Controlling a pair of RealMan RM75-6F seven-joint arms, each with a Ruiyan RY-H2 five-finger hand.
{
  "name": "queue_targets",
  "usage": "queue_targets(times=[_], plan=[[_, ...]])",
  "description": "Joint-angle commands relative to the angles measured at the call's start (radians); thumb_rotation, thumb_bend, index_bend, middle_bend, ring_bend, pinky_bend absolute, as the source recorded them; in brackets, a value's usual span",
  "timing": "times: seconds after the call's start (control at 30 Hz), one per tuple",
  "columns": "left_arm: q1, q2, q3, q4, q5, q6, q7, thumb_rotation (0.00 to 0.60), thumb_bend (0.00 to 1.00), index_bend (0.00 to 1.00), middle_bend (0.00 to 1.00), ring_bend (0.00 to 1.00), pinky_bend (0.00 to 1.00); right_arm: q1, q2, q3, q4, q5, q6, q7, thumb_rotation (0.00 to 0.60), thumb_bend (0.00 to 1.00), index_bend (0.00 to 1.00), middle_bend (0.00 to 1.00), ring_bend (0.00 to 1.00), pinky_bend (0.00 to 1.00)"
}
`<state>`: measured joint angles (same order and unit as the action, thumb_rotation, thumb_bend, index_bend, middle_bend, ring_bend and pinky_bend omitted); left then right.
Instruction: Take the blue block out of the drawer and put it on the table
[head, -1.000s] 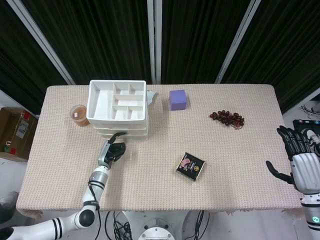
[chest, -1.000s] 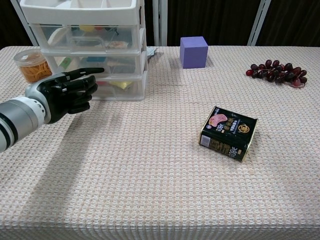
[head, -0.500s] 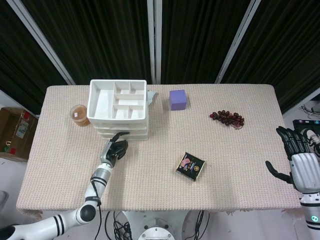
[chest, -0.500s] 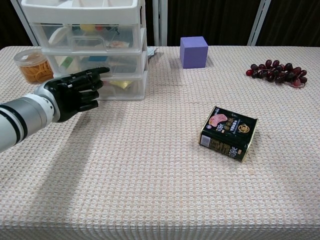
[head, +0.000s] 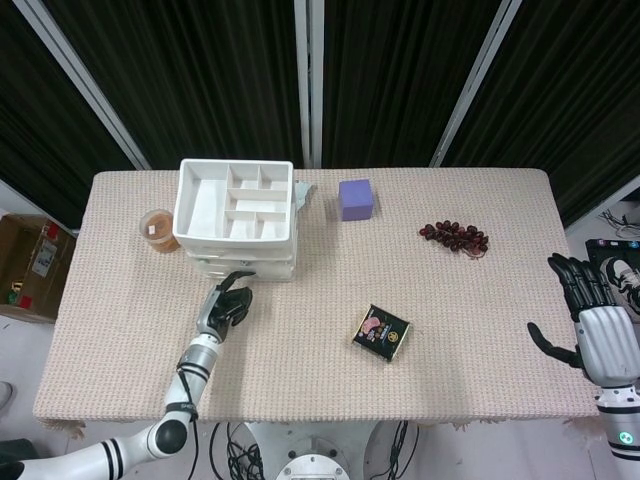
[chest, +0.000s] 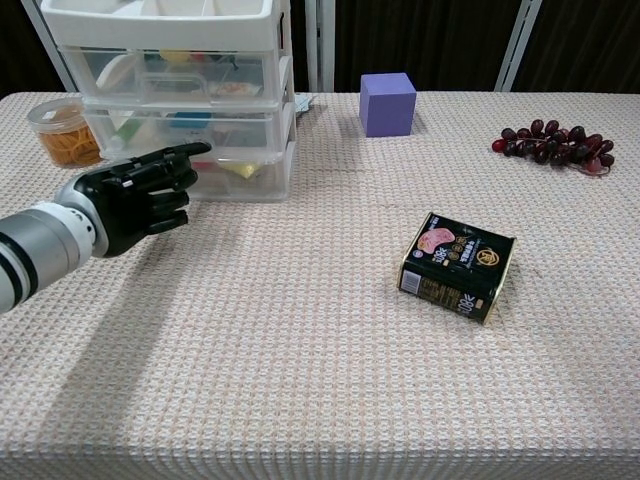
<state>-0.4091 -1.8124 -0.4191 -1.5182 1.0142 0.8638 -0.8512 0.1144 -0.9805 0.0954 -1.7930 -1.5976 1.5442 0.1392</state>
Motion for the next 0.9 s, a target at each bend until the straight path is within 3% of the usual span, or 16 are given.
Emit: queue_targets(times=[0.03, 0.17, 0.3, 0.4, 0.67, 0.8, 0.9], plan=[[0.016, 0.006, 0.016, -0.017, 0.017, 0.016, -0.001, 0.600, 0.56, 0.50, 0.79, 0.93, 1.00, 0.000, 0.000, -0.001, -0.001, -0.002, 0.000, 0.000, 0.600, 0.22, 0.00, 0.06, 0.00, 0.00], [0.034, 0.015, 0.043, -0.040, 0.042, 0.046, 0.021, 0.600, 0.56, 0.48, 0.78, 0.93, 1.00, 0.001, -0.002, -0.003, 0.000, -0.008, 0.000, 0.000, 0.600, 0.22, 0.00, 0.06, 0.00, 0.00], [0.051, 0.030, 0.085, -0.052, 0.086, 0.101, 0.099, 0.600, 0.56, 0.27, 0.73, 0.89, 1.00, 0.001, -0.002, -0.003, 0.004, -0.010, 0.002, 0.006, 0.600, 0.22, 0.00, 0.06, 0.00, 0.00], [0.061, 0.053, 0.124, -0.062, 0.116, 0.140, 0.187, 0.600, 0.56, 0.22, 0.70, 0.87, 1.00, -0.001, -0.002, -0.004, 0.008, -0.010, 0.006, 0.013, 0.600, 0.22, 0.00, 0.06, 0.00, 0.00], [0.104, 0.167, 0.216, -0.147, 0.164, 0.208, 0.370, 0.600, 0.56, 0.21, 0.66, 0.86, 1.00, -0.005, -0.004, -0.005, 0.033, -0.010, 0.013, 0.042, 0.600, 0.22, 0.00, 0.06, 0.00, 0.00], [0.137, 0.218, 0.253, -0.144, 0.309, 0.350, 0.480, 0.600, 0.56, 0.25, 0.66, 0.86, 1.00, -0.009, -0.005, -0.006, 0.049, -0.009, 0.019, 0.057, 0.600, 0.22, 0.00, 0.06, 0.00, 0.00], [0.122, 0.259, 0.253, -0.120, 0.388, 0.396, 0.583, 0.600, 0.55, 0.27, 0.66, 0.86, 1.00, -0.010, -0.006, -0.007, 0.056, -0.009, 0.018, 0.065, 0.600, 0.23, 0.00, 0.06, 0.00, 0.00]])
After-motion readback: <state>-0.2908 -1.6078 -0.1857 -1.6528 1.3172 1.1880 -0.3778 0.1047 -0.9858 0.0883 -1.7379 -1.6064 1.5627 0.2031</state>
